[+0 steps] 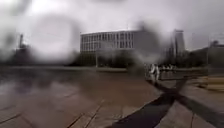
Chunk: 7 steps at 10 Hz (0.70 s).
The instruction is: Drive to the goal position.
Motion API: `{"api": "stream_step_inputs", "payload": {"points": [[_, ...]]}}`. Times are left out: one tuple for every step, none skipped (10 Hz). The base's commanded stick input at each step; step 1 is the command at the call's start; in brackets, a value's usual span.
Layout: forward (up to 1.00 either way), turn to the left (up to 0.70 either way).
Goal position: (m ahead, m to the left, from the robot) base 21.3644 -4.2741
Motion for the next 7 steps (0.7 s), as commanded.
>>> {"api": "stream_step_inputs", "payload": {"points": [[0.7, -0.35], [0.7, -0.35], [0.7, -0.26], [0.7, 0.0], [0.7, 0.0], [0.7, 0.0], [0.7, 0.0]]}}
